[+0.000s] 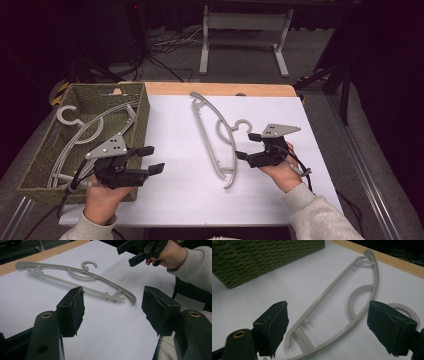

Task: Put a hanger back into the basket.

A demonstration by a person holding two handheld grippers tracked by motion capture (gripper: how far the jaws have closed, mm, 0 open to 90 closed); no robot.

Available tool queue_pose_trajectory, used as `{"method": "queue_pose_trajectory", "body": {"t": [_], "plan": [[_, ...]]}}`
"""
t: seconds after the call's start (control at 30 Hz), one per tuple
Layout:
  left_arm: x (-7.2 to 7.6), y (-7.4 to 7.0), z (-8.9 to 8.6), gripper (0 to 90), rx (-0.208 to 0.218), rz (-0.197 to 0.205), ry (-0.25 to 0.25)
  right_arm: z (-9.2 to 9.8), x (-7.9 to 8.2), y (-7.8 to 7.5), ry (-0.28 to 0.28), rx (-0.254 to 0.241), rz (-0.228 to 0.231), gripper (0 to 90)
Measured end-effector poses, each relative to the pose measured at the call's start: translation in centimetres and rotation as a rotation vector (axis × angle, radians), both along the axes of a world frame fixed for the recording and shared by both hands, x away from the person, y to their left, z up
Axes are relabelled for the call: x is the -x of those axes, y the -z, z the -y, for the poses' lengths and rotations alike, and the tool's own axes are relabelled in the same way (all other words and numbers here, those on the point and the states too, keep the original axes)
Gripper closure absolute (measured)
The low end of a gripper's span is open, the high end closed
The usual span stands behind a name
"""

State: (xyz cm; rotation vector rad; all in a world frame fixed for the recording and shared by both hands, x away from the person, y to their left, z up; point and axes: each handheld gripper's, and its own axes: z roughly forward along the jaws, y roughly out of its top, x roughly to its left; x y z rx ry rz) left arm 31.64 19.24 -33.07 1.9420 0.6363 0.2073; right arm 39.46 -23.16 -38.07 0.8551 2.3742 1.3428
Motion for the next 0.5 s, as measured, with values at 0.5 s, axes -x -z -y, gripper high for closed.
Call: {"method": "queue_pose_trajectory", "body": {"t": [0.5], "plan": [[0.0,0.2,0.3,35.2,-0.011,0.002,0.009,-2.0,-3.1,2.6,0.122,0.132,-0.117,19.6]]}}
